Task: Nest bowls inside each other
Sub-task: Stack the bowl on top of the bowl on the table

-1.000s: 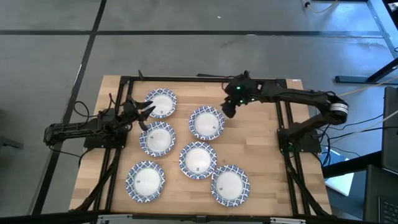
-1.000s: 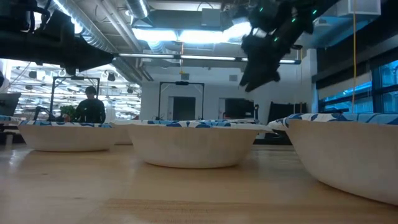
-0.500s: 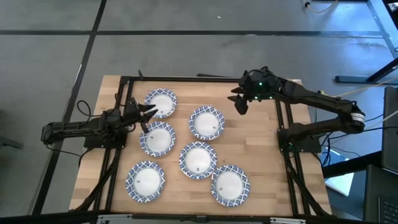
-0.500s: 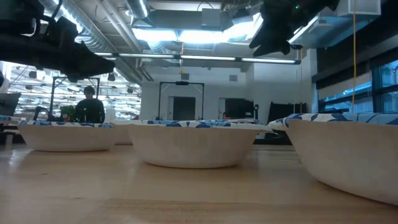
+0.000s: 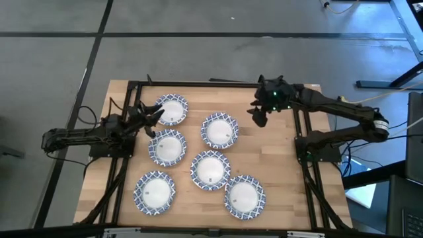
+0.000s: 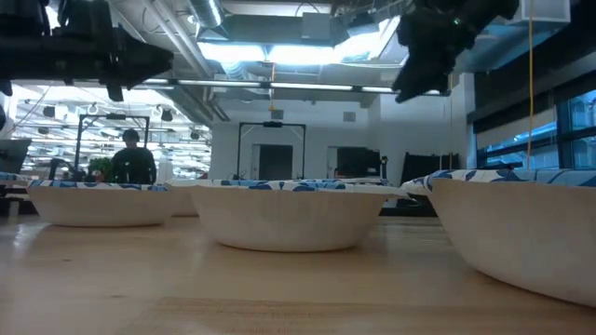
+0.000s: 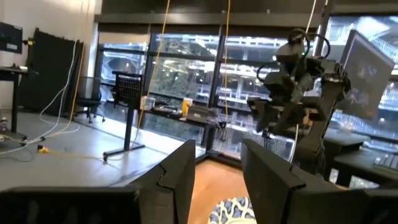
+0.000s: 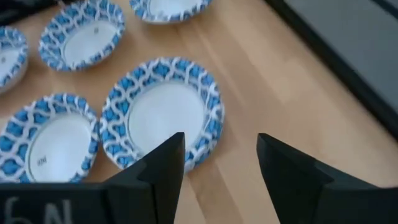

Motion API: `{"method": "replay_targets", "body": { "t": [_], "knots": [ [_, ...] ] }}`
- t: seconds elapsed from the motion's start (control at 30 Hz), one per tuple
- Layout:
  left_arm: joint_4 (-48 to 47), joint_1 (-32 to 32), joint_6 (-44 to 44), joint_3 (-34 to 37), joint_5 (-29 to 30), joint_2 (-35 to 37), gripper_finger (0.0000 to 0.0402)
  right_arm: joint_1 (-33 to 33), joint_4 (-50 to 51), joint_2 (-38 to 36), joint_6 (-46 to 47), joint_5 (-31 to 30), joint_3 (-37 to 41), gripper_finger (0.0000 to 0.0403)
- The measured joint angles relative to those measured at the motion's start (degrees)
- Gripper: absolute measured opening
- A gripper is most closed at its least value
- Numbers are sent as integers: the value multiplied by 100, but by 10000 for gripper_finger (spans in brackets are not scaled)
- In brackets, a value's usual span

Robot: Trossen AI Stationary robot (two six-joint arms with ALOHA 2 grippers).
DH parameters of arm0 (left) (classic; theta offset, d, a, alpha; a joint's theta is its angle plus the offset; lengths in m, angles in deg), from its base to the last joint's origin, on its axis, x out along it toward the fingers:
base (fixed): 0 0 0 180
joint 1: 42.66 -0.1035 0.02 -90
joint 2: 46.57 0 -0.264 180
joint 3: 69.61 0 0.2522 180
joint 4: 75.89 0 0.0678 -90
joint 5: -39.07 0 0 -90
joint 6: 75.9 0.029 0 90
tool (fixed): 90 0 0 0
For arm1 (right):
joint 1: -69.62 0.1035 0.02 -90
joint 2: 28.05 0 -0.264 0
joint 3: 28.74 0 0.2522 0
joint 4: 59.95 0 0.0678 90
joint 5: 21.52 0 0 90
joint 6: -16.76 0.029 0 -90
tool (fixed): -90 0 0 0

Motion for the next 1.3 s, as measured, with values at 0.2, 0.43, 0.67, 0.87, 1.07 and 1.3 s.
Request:
{"method": "replay_targets", "body": {
  "t": [0.2,0.43,0.67,0.87,1.07,1.3],
  "knots": [
    [-362,-2,0,0,-11,-4,124,347,-770,-488,692,445,1095,200],
    [-419,-1,206,-1,148,-2,124,1243,-2031,-806,1092,1432,2124,200],
    [-423,-2,345,0,168,-4,124,2243,-2190,-612,1213,1144,2237,200],
    [-635,-2,341,0,168,-4,124,2811,-2168,-283,1644,1133,2237,200],
    [-1105,-2,128,0,166,-7,124,3278,-2301,93,2348,1120,2237,200],
    [-1180,-1,-95,-1,120,-7,124,3702,-3576,354,2820,998,2234,200]
  ]
}}
